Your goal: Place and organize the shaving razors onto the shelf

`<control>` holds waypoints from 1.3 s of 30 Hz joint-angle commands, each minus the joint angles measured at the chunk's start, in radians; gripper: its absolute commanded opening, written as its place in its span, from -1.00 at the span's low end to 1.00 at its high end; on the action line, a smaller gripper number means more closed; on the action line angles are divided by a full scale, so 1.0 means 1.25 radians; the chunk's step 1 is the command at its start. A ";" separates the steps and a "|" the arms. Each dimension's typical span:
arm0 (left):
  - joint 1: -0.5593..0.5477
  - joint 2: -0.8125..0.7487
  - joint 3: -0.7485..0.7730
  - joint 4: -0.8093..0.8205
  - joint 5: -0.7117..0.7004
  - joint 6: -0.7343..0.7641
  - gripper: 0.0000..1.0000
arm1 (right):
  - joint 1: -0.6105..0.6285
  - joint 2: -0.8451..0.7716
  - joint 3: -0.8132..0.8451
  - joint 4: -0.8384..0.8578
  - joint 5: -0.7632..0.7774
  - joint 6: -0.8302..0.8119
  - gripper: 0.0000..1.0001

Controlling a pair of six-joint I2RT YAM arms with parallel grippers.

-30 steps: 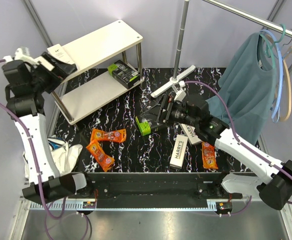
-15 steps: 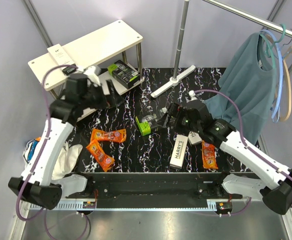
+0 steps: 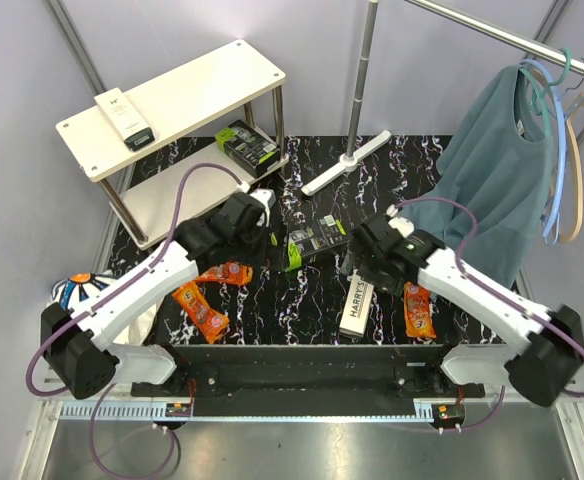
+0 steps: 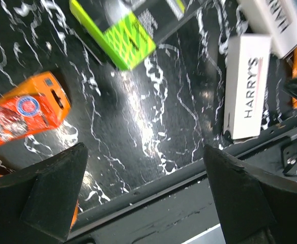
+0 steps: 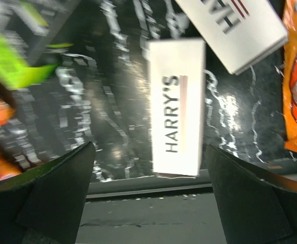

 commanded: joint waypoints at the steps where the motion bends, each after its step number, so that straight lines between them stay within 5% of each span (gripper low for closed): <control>1: -0.025 -0.003 -0.034 0.042 -0.048 -0.044 0.98 | -0.003 0.113 0.059 -0.070 0.006 0.031 1.00; 7: -0.029 -0.021 -0.048 0.048 -0.045 -0.045 0.98 | -0.004 0.315 0.127 -0.091 -0.033 -0.004 0.99; 28: -0.029 -0.026 -0.097 0.066 -0.035 -0.041 0.98 | -0.070 0.326 -0.025 0.082 -0.145 -0.078 0.98; 39: -0.029 -0.045 -0.118 0.064 -0.029 -0.039 0.98 | -0.111 0.357 -0.052 0.130 -0.167 -0.112 0.42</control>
